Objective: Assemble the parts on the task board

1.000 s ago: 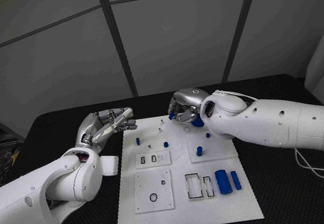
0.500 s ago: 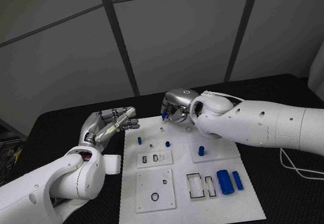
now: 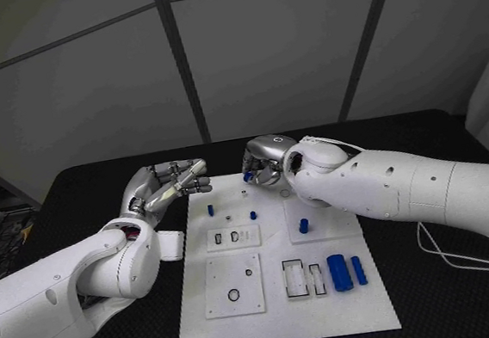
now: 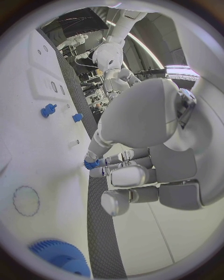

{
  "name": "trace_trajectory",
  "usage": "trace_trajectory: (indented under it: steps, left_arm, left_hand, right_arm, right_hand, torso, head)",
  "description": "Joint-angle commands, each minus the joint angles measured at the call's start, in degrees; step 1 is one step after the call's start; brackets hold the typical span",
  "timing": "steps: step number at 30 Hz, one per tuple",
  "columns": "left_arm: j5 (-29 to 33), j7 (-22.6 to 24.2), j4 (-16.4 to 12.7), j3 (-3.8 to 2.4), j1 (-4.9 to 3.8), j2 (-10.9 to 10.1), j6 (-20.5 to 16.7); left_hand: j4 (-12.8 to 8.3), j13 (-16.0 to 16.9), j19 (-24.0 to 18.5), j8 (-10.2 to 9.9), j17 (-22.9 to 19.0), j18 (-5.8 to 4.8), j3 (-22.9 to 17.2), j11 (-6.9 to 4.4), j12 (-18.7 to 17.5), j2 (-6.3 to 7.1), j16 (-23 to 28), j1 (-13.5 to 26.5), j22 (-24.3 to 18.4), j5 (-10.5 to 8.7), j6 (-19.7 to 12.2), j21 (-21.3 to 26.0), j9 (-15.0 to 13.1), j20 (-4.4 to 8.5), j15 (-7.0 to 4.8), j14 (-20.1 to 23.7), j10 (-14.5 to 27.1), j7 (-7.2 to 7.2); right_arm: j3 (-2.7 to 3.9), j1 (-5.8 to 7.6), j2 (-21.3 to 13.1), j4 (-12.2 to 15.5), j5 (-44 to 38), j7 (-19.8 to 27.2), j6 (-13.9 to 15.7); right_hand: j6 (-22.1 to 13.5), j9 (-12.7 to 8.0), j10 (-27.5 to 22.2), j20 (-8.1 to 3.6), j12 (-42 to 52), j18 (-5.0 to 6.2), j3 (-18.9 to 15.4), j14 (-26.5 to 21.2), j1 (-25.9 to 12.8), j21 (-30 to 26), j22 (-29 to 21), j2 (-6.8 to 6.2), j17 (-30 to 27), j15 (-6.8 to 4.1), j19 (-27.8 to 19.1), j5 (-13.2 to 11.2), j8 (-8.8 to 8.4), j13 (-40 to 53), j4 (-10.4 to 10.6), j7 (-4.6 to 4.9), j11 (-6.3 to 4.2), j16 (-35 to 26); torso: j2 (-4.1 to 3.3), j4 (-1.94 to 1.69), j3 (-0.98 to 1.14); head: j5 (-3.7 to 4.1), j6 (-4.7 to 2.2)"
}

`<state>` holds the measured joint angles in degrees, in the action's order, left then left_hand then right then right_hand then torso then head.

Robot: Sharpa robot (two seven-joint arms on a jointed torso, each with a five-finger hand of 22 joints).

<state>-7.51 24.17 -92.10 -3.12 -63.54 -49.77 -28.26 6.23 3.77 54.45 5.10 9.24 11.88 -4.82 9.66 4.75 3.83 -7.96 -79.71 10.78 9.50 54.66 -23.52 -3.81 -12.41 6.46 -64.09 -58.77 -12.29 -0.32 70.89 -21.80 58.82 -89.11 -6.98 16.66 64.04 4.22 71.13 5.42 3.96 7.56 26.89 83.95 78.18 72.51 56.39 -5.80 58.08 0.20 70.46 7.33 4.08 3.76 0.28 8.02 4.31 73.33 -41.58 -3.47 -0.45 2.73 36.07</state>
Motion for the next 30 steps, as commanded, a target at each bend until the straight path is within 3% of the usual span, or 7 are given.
trace_trajectory:
  steps: [1,11,13,18,25,30]
  left_arm:
    - [0.0,0.3,-0.1,-0.06,-0.09,0.1,0.4]
    - [0.0,0.2,-0.1,-0.06,-0.09,0.2,0.6]
    - [0.0,0.2,0.0,-0.06,-0.09,0.2,0.6]
    - [0.0,0.2,0.0,-0.06,-0.09,0.2,0.7]
    - [0.0,0.0,0.1,-0.06,-0.09,-0.1,0.8]
    - [0.0,0.0,0.1,-0.05,-0.09,-0.5,0.9]
  left_hand:
    - [-0.3,0.0,-0.5,-0.3,0.1,-1.71,0.0,0.07,-0.2,-0.17,0.2,-0.1,0.1,-0.24,0.1,-0.4,0.1,0.01,0.27,0.0,0.2,-0.34]
    - [-0.3,0.0,-0.5,-0.3,0.1,-1.71,0.0,0.09,-0.2,-0.18,0.2,-0.1,0.1,-0.25,0.0,-0.4,0.1,-0.01,0.29,0.1,0.2,-0.35]
    - [-0.3,0.0,-0.5,-0.3,0.1,-1.71,0.0,0.09,-0.2,-0.18,0.2,-0.1,0.1,-0.25,0.0,-0.4,0.1,-0.01,0.29,0.1,0.2,-0.35]
    - [-0.3,0.0,-0.5,-0.3,0.1,-1.71,0.0,0.09,-0.2,-0.18,0.2,-0.1,0.1,-0.25,0.0,-0.4,0.1,-0.01,0.29,0.1,0.2,-0.35]
    - [-0.3,-0.1,-0.6,-0.3,0.1,-1.72,0.0,0.12,-0.3,-0.2,0.3,0.0,0.1,-0.26,0.0,-0.4,0.1,-0.03,0.31,0.1,0.3,-0.39]
    - [-0.3,-0.1,-0.6,-0.3,0.1,-1.72,0.0,0.12,-0.3,-0.2,0.3,0.0,0.1,-0.26,0.0,-0.4,0.1,-0.03,0.31,0.1,0.3,-0.39]
  right_arm:
    - [0.02,0.13,0.3,-0.4,-0.5,-0.3,-2.4]
    - [0.01,0.13,1.3,-1.8,-0.7,-0.8,-2.0]
    - [0.01,0.13,1.4,-2.0,-0.8,-0.7,-1.8]
    - [0.01,0.13,1.3,-1.6,-0.7,-0.3,-0.5]
    - [0.02,0.11,-2.0,2.6,-0.4,0.1,3.2]
    - [0.08,0.11,-8.1,8.9,1.4,-0.2,5.7]
  right_hand:
    - [0.0,0.0,-0.3,0.12,-0.4,-1.04,0.3,1.9,-0.6,0.2,0.1,-0.14,-0.1,-0.14,0.1,0.3,-0.1,-0.1,0.2,0.39,0.2,0.2]
    - [-1.8,-0.3,-2.6,0.53,-0.5,-0.87,0.4,1.4,-1.4,-0.1,-0.7,-1.07,-1.1,0.47,-0.9,0.0,-0.59,-0.2,0.6,1.05,0.87,0.0]
    - [-3.5,-0.6,-4.1,0.87,-0.5,-0.75,0.0,1.2,-2.1,-0.4,-1.4,-1.83,-1.4,0.93,-1.6,-0.1,-0.66,-0.2,1.0,1.51,1.33,0.0]
    - [-9.7,-0.6,-8.8,1.62,-0.2,-0.15,-2.4,0.5,-2.6,-1.9,-3.9,-3.28,-3.7,1.5,-3.7,-0.5,-0.57,-0.1,1.3,1.64,1.99,-0.9]
    - [-9.6,-0.3,-9.6,1.76,0.2,-0.1,-4.0,0.3,-2.1,-2.0,-4.1,-3.11,-4.4,1.55,-3.9,0.2,-0.25,-0.1,1.2,1.79,2.17,-1.0]
    - [-7.6,-0.1,-7.3,1.72,1.6,-0.27,-4.6,0.3,-1.8,-1.3,-3.1,-2.72,-4.4,1.44,-3.1,1.7,0.22,0.1,1.5,2.02,2.0,-0.8]
  torso:
    - [-0.03,0.03,-0.01]
    - [-0.09,-0.01,0.0]
    - [-0.08,0.0,-0.01]
    - [-0.09,0.06,-0.02]
    - [-0.08,0.26,0.13]
    - [0.02,0.54,0.16]
  head:
    - [0.03,-0.01]
    - [0.07,-0.07]
    - [0.07,-0.06]
    - [0.0,-0.07]
    - [-0.21,-0.22]
    - [-0.17,-0.56]
